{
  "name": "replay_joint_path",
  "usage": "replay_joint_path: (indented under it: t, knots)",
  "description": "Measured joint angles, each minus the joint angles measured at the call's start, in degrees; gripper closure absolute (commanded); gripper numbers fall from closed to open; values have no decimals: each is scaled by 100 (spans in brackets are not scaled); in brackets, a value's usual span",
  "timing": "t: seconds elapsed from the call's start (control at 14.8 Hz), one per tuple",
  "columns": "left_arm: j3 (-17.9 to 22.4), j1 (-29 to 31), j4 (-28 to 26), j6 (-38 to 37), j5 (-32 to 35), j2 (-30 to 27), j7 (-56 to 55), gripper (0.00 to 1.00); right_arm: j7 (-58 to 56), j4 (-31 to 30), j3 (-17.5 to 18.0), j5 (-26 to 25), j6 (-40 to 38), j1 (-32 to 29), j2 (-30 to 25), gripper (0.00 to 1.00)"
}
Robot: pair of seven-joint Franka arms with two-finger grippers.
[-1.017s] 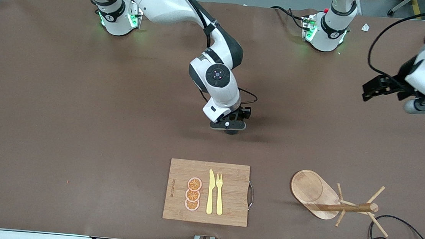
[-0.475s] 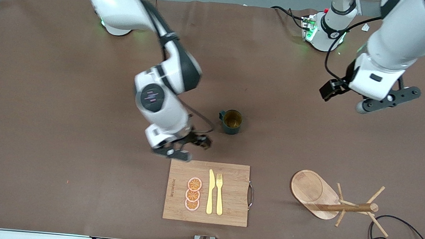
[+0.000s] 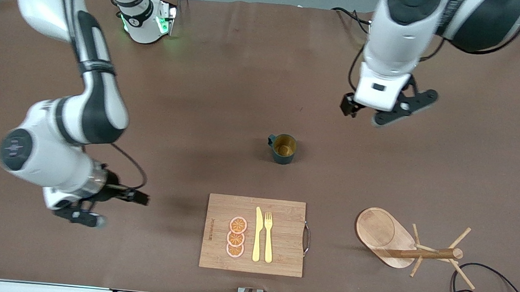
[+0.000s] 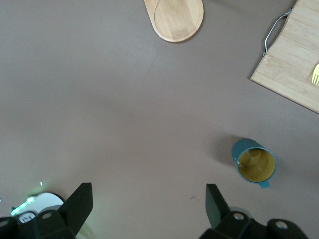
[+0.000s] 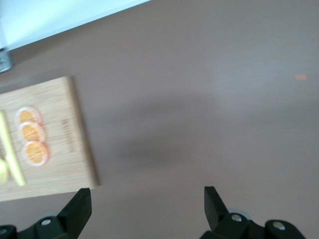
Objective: Pass cup and hang on rack
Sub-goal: 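Set the mug down, release it while the left gripper reaches over, then lower the left gripper and grasp the teal mug by its rim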
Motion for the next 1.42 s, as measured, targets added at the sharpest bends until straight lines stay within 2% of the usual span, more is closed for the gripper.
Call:
replay_joint_path:
  t: [0.2, 0.61, 0.88, 1.15, 1.42]
  knots:
    - [-4, -588, -10, 3, 298, 327, -1009, 0, -543, -35, 4, -473, -261, -539, -114, 0]
    - [-3, -1724, 24, 330, 1135, 1383, -3103, 0, -1780, -119, 2, -980, -716, -1335, -595, 0]
    - [4, -2345, 113, 719, 1757, 2047, -4366, 0, -1805, -336, 66, -1265, -1398, -1331, -1595, 0]
    - [36, -2793, 534, 967, 2446, 2769, -5220, 0, -1805, -1283, 92, -1293, -1461, -1328, -2824, 0]
    - [51, -3019, 755, 1180, 2919, 3354, -5837, 1, -1805, -2298, 125, -1295, -1324, -1327, -3783, 0]
